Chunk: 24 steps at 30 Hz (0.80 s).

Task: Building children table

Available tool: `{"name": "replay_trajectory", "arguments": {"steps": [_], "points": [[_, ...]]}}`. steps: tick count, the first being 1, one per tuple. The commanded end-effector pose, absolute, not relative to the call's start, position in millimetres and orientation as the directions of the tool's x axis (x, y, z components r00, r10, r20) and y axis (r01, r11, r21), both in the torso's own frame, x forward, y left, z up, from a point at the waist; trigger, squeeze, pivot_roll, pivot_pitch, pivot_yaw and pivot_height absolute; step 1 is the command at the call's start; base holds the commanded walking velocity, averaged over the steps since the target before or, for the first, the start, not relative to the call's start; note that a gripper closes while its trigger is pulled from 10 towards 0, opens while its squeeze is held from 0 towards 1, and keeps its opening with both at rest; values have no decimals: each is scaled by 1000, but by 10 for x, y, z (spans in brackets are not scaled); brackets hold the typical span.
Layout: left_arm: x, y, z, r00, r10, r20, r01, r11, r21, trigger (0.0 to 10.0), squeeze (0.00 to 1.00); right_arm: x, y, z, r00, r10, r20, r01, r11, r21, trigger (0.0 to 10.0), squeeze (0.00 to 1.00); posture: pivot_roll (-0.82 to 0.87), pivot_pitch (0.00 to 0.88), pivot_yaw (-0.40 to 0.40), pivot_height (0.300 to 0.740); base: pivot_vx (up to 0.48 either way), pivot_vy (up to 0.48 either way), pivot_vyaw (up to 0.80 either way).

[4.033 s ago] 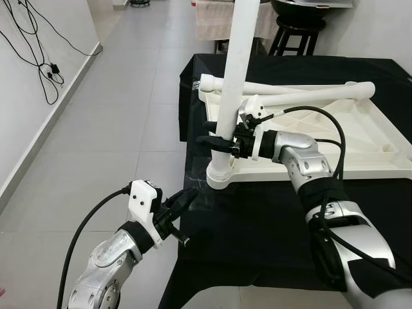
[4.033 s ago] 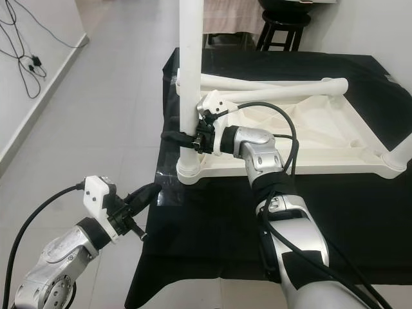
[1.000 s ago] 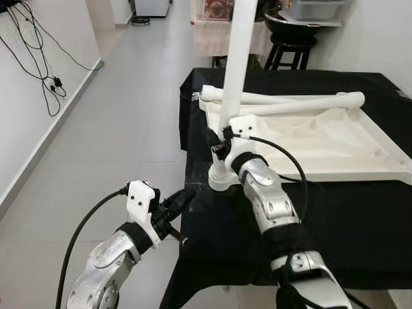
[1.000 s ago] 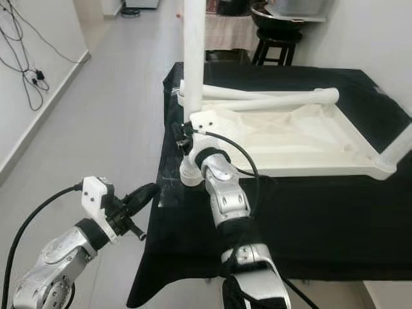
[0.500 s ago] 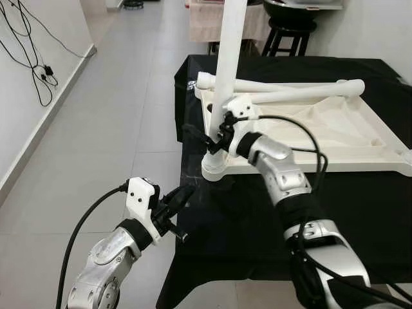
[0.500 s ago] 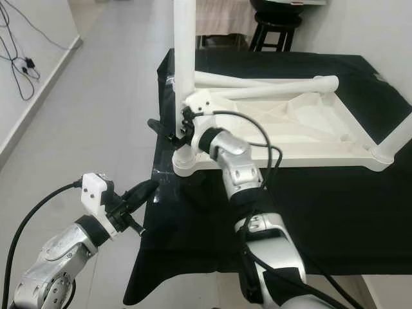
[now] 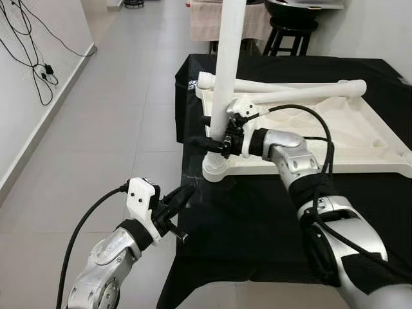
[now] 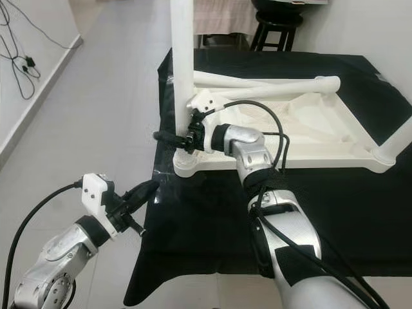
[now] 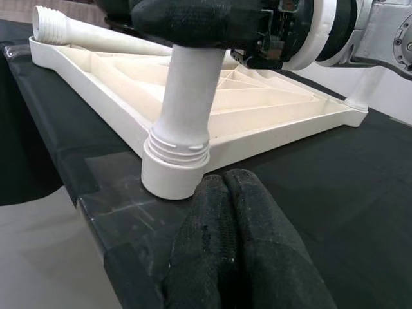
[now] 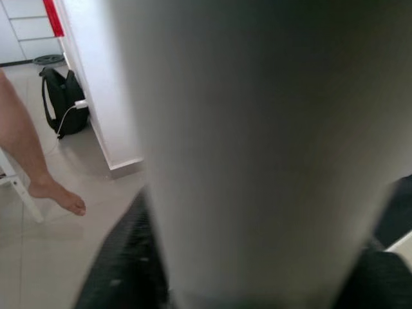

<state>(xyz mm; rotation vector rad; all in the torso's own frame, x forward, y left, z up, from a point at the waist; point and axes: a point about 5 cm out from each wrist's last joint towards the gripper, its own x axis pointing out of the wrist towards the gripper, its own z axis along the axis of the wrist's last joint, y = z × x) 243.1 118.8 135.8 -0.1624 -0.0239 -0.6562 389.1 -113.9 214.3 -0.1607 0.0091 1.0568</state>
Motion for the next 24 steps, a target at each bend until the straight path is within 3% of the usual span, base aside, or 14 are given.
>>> {"name": "replay_trajectory", "arguments": {"steps": [1,6,8,13,14,16,17,20,24], "points": [[2413,1178,1319,794,-606,49,606,782,-146,10000,0,3883,-1187,2011,506,854,-121,-862,497,-96,0,0,61,94,-57,740,0,0,0],[2412,1175,1321,793,-607,49,607,781,-147,10000,0,3867,-1292,1885,549,824,-140,-836,542,-92,0,0,59,95,-54,740,0,0,0],[2410,1178,1320,790,-611,49,610,778,-152,10000,0,3892,-1416,1742,688,705,-172,-725,676,-129,0,0,51,97,-44,740,0,0,0],[2408,1185,1319,789,-612,48,612,776,-154,10000,0,3907,-1523,1637,779,593,-202,-623,769,-146,0,0,44,98,-39,740,0,0,0],[2404,1192,1317,788,-614,46,613,775,-155,10000,0,3919,-1649,1559,892,399,-211,-434,887,-160,0,0,40,99,-42,740,0,0,0],[2404,1192,1317,788,-614,46,613,775,-155,10000,0,3919,-1649,1559,892,399,-211,-434,887,-160,0,0,40,99,-42,740,0,0,0],[2403,1206,1316,787,-615,45,613,774,-156,10000,0,3865,-1684,1518,962,218,-162,-238,964,-115,0,0,34,102,-39,740,0,0,0],[2406,1223,1313,785,-619,42,616,771,-161,10000,0,3549,-1443,1455,986,114,-121,-119,992,-30,0,0,13,102,-17,740,0,0,0],[2414,1218,1302,775,-631,36,628,761,-163,10000,0,3465,-1246,1490,985,148,-85,-149,989,-14,0,0,14,89,-12,740,0,0,0]]}}
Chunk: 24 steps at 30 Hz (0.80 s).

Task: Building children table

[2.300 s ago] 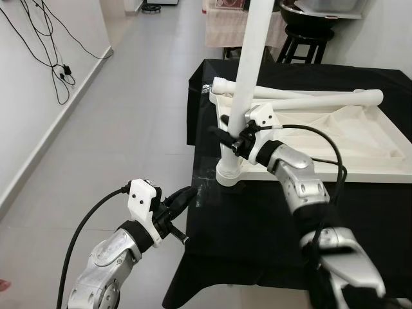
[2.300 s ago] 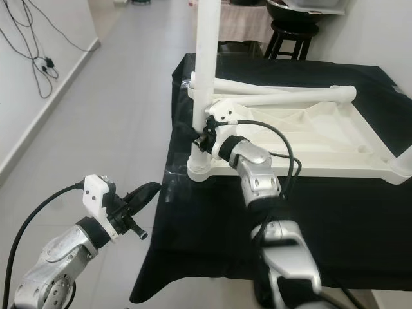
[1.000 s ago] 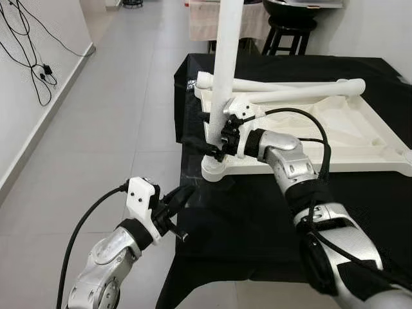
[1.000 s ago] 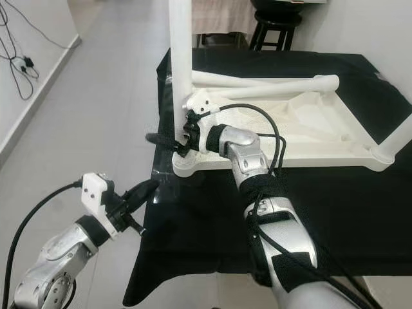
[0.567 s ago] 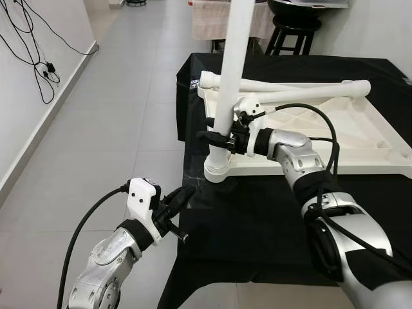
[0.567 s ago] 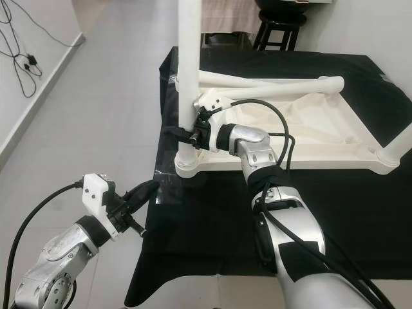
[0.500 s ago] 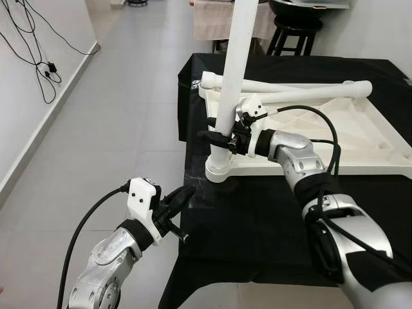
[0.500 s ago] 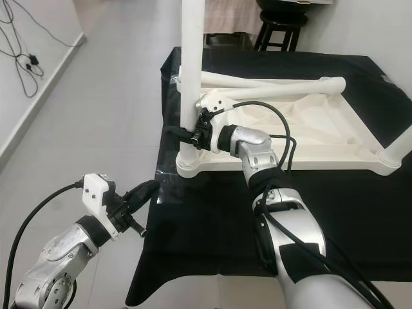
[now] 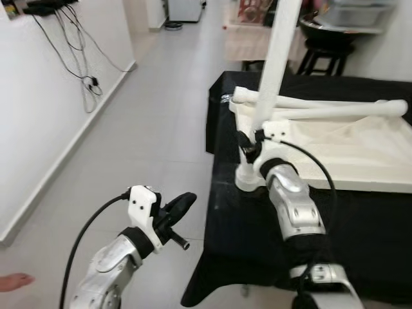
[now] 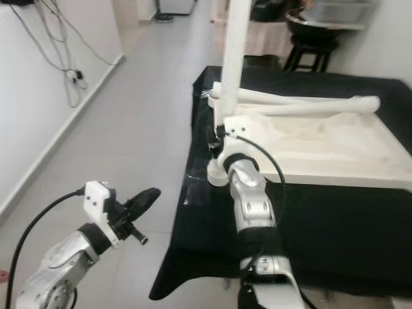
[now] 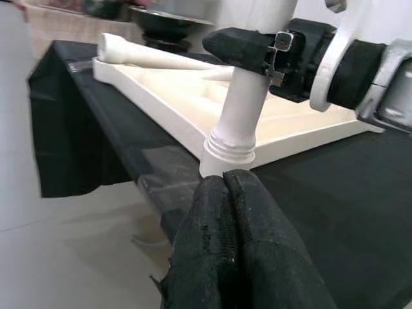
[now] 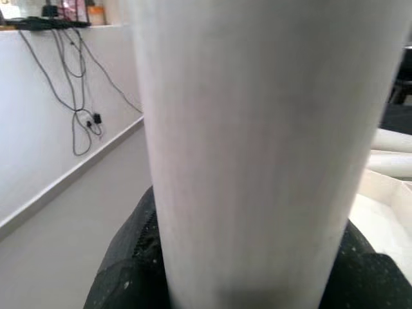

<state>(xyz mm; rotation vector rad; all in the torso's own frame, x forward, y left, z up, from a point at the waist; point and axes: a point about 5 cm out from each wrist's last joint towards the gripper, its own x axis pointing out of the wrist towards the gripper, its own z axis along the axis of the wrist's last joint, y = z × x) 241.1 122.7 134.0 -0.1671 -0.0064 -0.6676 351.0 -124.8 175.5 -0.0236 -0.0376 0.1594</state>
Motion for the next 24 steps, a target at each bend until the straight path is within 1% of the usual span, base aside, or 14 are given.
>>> {"name": "replay_trajectory", "arguments": {"steps": [1,2,3,8,9,12,14,15,16,17,19,20,21,24], "points": [[2414,1218,1302,775,-631,36,628,761,-163,10000,0,3465,-1246,1490,985,148,-85,-149,989,-14,0,0,14,89,-12,740,0,0,0],[2416,1212,1298,772,-635,34,631,759,-161,10000,0,3542,-1199,1527,985,157,-72,-160,987,-31,0,0,23,85,-23,740,0,0,0],[2419,1212,1296,774,-632,34,628,762,-158,10000,0,3635,-1173,1578,986,156,-65,-159,986,-42,10000,0,26,84,-25,740,0,0,0],[2421,1214,1297,781,-623,36,620,769,-155,10000,0,3743,-1164,1689,988,152,-39,-154,987,-55,10000,0,32,81,-29,740,0,0,0],[2420,1213,1298,785,-619,37,616,772,-154,10000,0,3778,-1164,1815,987,161,-13,-161,986,-36,10000,1000,34,80,-32,740,0,0,0],[2419,1209,1297,784,-619,38,617,772,-154,10000,0,3817,-1179,1937,982,190,18,-189,982,-28,10000,1000,34,80,-33,740,0,0,0],[2420,1203,1300,783,-621,38,619,770,-155,10000,0,3873,-1196,2038,968,246,56,-246,969,-21,10000,1000,33,81,-31,740,0,0,0],[2420,1199,1301,782,-622,39,620,769,-157,10000,0,3892,-1175,2074,944,325,64,-323,946,-30,10000,0,31,83,-31,740,0,0,0],[2420,1196,1302,781,-623,40,620,768,-157,10000,0,3902,-1161,2112,917,392,79,-389,920,-46,10000,0,31,83,-31,740,0,0,0],[2420,1196,1302,781,-623,40,620,768,-157,10000,0,3902,-1161,2112,917,392,79,-389,920,-46,10000,0,31,83,-31,740,0,0,0],[2424,1191,1304,781,-624,41,621,767,-159,10000,0,3914,-1126,2147,845,528,82,-522,849,-81,10000,0,29,84,-32,740,0,0,0],[2425,1189,1305,780,-624,42,622,767,-160,10000,0,3899,-1099,2140,789,611,66,-604,791,-97,10000,0,29,84,-32,740,0,0,0],[2425,1189,1305,780,-624,42,622,767,-160,10000,0,3899,-1099,2140,789,611,66,-604,791,-97,10000,0,29,84,-32,740,0,0,0],[2430,1188,1303,780,-624,42,622,766,-160,10000,0,3857,-1054,2075,637,771,-8,-764,630,-144,10000,0,33,82,-34,740,0,0,0]]}}
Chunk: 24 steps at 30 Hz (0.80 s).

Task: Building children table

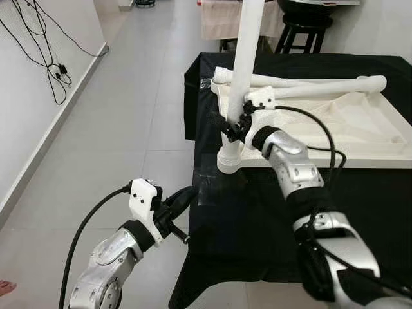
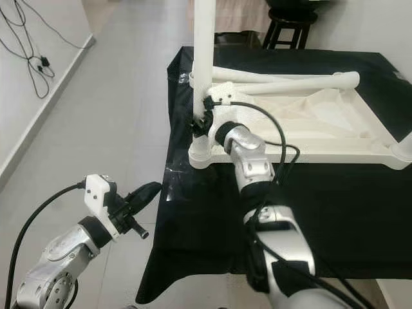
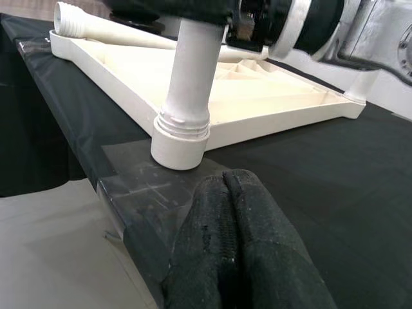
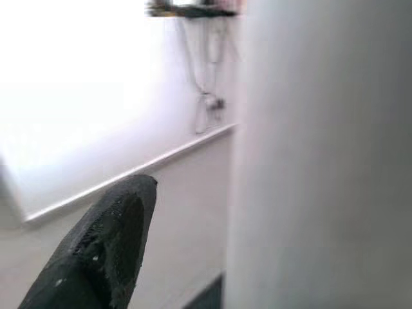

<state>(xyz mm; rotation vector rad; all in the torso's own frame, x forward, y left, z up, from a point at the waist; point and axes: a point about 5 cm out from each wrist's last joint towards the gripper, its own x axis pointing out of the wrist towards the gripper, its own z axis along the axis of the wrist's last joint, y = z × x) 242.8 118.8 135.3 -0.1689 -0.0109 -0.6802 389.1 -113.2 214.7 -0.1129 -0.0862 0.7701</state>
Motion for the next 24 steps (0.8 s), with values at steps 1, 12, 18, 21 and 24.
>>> {"name": "replay_trajectory", "arguments": {"steps": [1,12,18,21,24], "points": [[2430,1188,1303,780,-624,42,622,766,-160,10000,0,3857,-1054,2075,637,771,-8,-764,630,-144,10000,0,33,82,-34,740,0,0,0],[2424,1186,1305,784,-619,40,617,771,-155,10000,0,3886,-1020,2016,539,839,-76,-841,531,-106,0,0,45,86,-36,740,0,0,0],[2419,1184,1308,784,-620,41,618,771,-157,10000,0,3886,-1082,1980,540,839,-67,-840,534,-93,0,0,42,90,-35,740,0,0,0],[2421,1188,1310,782,-621,42,619,769,-160,10000,0,3873,-1193,1942,577,816,-43,-815,571,-101,0,0,36,92,-32,740,0,0,0],[2424,1194,1312,783,-621,43,619,769,-160,10000,0,3876,-1305,1902,653,757,-36,-755,645,-118,0,0,32,92,-32,740,0,0,0]]}}
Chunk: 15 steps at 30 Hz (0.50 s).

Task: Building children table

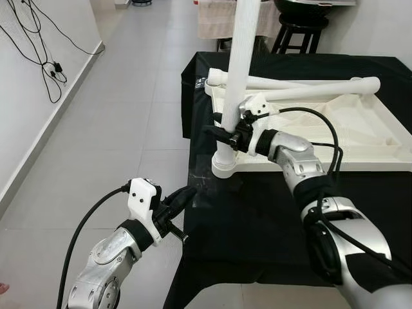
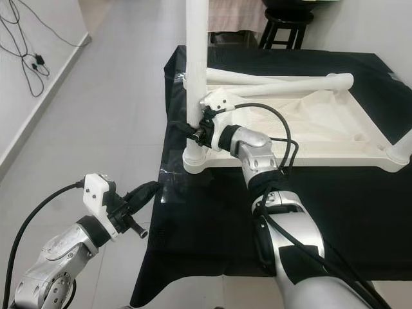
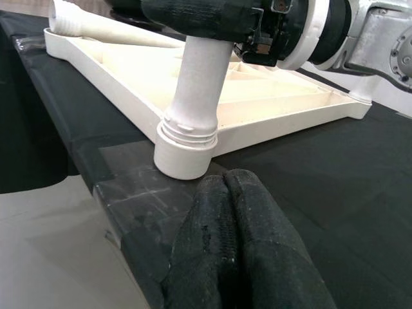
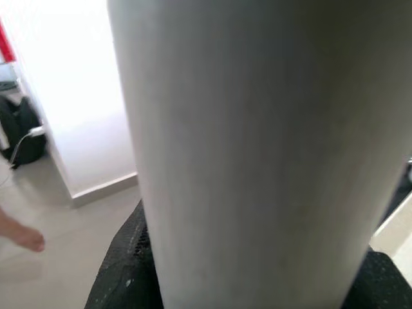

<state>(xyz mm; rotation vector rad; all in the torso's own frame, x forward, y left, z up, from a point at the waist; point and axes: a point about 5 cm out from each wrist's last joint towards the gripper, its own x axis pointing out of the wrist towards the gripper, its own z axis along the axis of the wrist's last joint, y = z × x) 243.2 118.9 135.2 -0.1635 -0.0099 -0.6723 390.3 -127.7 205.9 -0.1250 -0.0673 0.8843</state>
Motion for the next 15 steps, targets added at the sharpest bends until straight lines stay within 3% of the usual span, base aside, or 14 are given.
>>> {"name": "replay_trajectory", "arguments": {"steps": [1,3,5,6,7,9,12,15], "points": [[2425,1198,1314,783,-620,43,618,770,-160,10000,0,3877,-1334,1877,695,718,-38,-716,686,-128,0,0,29,95,-33,740,0,0,0],[2427,1203,1316,783,-620,44,618,770,-160,10000,0,3874,-1352,1860,729,684,-37,-681,718,-143,0,0,27,96,-34,740,0,0,0],[2431,1218,1318,784,-619,44,617,770,-160,10000,0,3868,-1389,1789,855,517,-32,-515,842,-164,0,0,18,96,-32,740,0,0,0],[2431,1218,1318,784,-619,44,617,770,-160,10000,0,3868,-1389,1789,855,517,-32,-515,842,-164,0,0,18,96,-32,740,0,0,0],[2434,1225,1320,785,-618,44,616,771,-159,10000,0,3805,-1417,1679,947,320,-30,-321,937,-139,0,0,12,98,-30,740,0,0,0],[2438,1225,1325,785,-618,45,616,772,-159,10000,0,3639,-1292,1509,968,246,-41,-249,966,-72,0,0,21,104,-29,740,0,0,0],[2447,1233,1322,787,-615,45,614,774,-158,10000,0,3480,-1064,1432,967,253,-43,-254,967,-24,0,0,9,98,-23,740,0,0,0],[2450,1233,1319,788,-615,45,613,774,-161,10000,0,3501,-1021,1462,965,260,-35,-261,965,-6,0,0,11,98,-28,740,0,0,0]]}}
